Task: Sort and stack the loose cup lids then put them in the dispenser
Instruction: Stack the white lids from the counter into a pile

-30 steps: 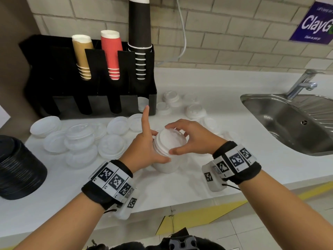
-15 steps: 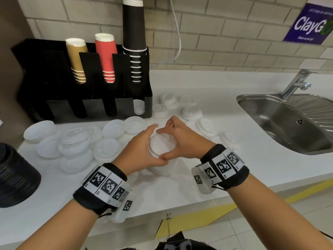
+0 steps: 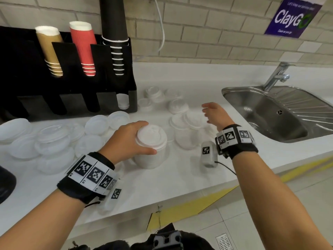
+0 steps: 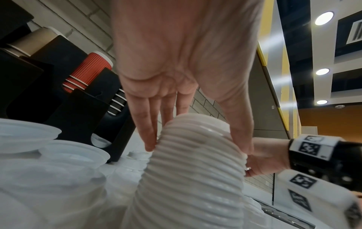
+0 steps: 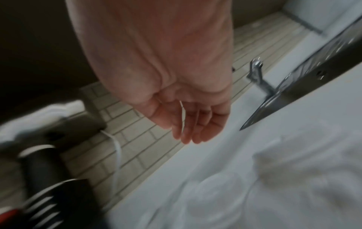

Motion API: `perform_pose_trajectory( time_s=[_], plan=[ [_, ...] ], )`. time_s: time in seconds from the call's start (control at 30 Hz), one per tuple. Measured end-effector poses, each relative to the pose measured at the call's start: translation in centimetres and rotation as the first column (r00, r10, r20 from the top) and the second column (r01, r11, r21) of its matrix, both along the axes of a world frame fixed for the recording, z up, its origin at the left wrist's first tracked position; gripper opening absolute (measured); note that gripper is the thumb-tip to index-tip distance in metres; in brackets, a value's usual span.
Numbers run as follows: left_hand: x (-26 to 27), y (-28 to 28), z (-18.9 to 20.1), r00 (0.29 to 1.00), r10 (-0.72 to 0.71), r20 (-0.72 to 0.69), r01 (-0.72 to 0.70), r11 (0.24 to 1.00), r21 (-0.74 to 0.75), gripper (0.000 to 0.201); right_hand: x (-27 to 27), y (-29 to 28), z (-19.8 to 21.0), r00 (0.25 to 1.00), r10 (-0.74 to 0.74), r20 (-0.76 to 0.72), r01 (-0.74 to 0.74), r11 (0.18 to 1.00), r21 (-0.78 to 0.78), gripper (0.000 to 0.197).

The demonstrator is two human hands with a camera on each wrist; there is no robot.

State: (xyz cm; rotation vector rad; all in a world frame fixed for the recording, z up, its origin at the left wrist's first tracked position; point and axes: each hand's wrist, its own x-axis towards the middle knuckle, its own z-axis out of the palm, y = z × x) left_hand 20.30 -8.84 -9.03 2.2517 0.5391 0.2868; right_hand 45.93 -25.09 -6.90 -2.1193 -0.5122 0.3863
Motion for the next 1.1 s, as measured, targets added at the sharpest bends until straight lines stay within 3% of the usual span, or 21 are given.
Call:
perform_pose_trajectory(
  time_s=[0.07,0.13,0.23,0.43,0.57,0.67,0.77,0.9,1.0,1.1],
  plan=[
    [-0.1,0.1,-0.1,1.0,0.0,-0.003,0.0,1.0,-0.013,0.084,1.3,0.1,-0.3,0.994,0.088,0.066,-0.073,0.977,-0.198,0.033],
    [0.0,0.1,-0.2,1.0,0.004,-0.008,-0.004,1.0,-0.017,0.086,0.9,0.9,-0.7,0.956,0.267,0.122,-0.199,0.896,-0.397,0.026],
    [0.0,0.1,-0.1,1.0,0.003,-0.016,-0.003,1.0,-0.022,0.089,-1.0,3.2,-1.6,0.889,0.429,0.159,-0.262,0.762,-0.592,0.03],
    [-0.1,0.2,0.0,1.0,-0.012,-0.013,0.012,0.999,-0.043,0.086,-3.0,6.6,-2.2,0.811,0.566,0.149,-0.239,0.553,-0.798,0.045],
    [-0.1,0.2,0.1,1.0,-0.016,-0.025,0.015,0.999,-0.04,0.088,-2.7,8.0,-2.2,0.791,0.577,0.202,-0.169,0.523,-0.835,0.05],
    [-0.2,0.2,0.1,0.999,-0.018,-0.031,0.017,0.999,-0.03,0.088,-1.8,8.2,-2.1,0.843,0.524,0.118,-0.182,0.485,-0.855,0.069],
    [-0.2,0.3,0.1,0.999,-0.015,-0.031,0.014,1.0,-0.025,0.088,-1.1,8.5,-2.1,0.877,0.475,0.066,-0.208,0.5,-0.841,0.083],
    [-0.2,0.3,0.0,0.999,-0.018,-0.041,0.017,0.999,-0.027,0.089,-0.6,8.6,-2.4,0.854,0.511,0.096,-0.215,0.516,-0.829,0.084],
    [-0.2,0.2,0.0,0.999,-0.021,-0.04,0.02,1.0,-0.023,0.089,-0.5,8.3,-1.7,0.856,0.477,0.198,-0.211,0.674,-0.708,0.077],
    [-0.2,0.1,-0.2,0.998,-0.026,-0.053,0.025,0.999,-0.022,0.087,-1.1,7.6,-0.1,0.907,0.391,0.159,-0.31,0.872,-0.378,0.073]
  ],
)
